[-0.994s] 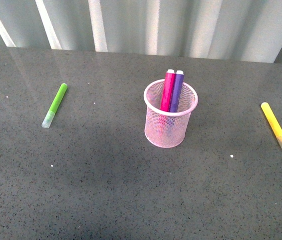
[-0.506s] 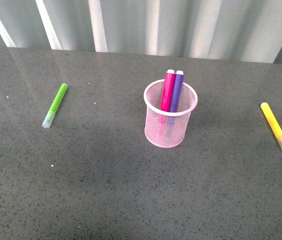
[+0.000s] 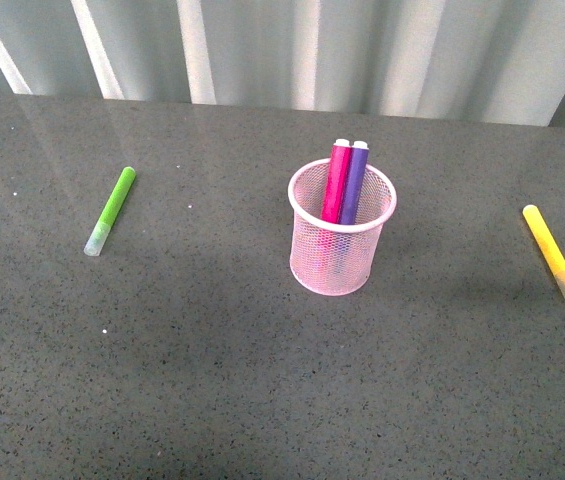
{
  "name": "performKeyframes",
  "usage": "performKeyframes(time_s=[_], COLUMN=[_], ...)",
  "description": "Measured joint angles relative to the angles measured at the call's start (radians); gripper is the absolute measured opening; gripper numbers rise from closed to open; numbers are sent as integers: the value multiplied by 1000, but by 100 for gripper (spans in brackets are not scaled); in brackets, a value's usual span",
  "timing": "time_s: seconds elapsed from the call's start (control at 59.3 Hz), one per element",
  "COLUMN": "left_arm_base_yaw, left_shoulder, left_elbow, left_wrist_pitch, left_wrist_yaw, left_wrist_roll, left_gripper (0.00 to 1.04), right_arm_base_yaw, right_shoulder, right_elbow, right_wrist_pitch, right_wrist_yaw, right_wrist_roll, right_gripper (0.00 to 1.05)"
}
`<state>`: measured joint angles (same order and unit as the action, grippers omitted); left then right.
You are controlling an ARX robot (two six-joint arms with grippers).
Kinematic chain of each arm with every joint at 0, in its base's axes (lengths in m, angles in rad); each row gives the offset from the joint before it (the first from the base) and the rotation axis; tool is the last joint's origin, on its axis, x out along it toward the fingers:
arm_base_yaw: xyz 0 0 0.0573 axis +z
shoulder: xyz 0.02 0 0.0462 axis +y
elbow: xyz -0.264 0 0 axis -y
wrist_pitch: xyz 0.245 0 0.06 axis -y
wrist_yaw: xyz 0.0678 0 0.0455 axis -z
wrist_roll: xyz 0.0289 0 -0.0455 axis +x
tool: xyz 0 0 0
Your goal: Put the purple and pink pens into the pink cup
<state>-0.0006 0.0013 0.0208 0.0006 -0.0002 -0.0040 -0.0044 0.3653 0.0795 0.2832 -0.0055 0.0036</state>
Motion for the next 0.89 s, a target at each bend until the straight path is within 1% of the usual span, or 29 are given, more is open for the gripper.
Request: performKeyframes(time_s=[0.051,0.624,0.657,0.725,0.893], left_arm_base_yaw=[0,0,0,0,0], left_shoulder=[0,0,0,0,-1], left_elbow=[0,0,0,0,0], left_wrist_pitch=[0,0,0,0,0], left_wrist_yaw=[0,0,0,0,0], left_wrist_roll=[0,0,0,0,0], left_gripper=[98,98,98,98,98], right_arm_base_yaw=[0,1,1,1,1], right_shoulder=[-14,-188,-202,-307,-361], right_elbow=[-8,-63,-62,-62,-62], right_wrist_pitch=[-8,-101,-116,-258,-281], right_wrist_yaw=[6,5,5,5,5], right_wrist_roll=[-3,-2,-2,-2,-2], right_gripper=[3,3,3,3,3])
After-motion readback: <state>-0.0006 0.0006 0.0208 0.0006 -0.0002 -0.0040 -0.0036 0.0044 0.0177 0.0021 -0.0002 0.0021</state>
